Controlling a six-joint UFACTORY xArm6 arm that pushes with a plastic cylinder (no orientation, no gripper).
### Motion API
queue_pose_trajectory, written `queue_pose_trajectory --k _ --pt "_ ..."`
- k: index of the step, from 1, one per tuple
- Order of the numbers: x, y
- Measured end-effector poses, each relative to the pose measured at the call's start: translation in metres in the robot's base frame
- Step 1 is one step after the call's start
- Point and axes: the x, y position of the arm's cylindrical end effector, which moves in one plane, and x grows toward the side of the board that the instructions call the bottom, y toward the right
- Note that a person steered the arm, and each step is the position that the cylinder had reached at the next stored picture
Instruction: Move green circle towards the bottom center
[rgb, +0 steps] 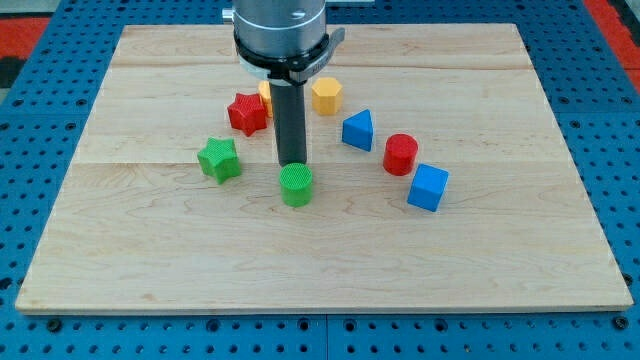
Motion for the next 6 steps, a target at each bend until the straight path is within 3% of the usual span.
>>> queue_pose_trajectory --k 1,3,6 --pt "0.03 -0.002" --pt "0.045 0.028" --pt "0.079 0.024"
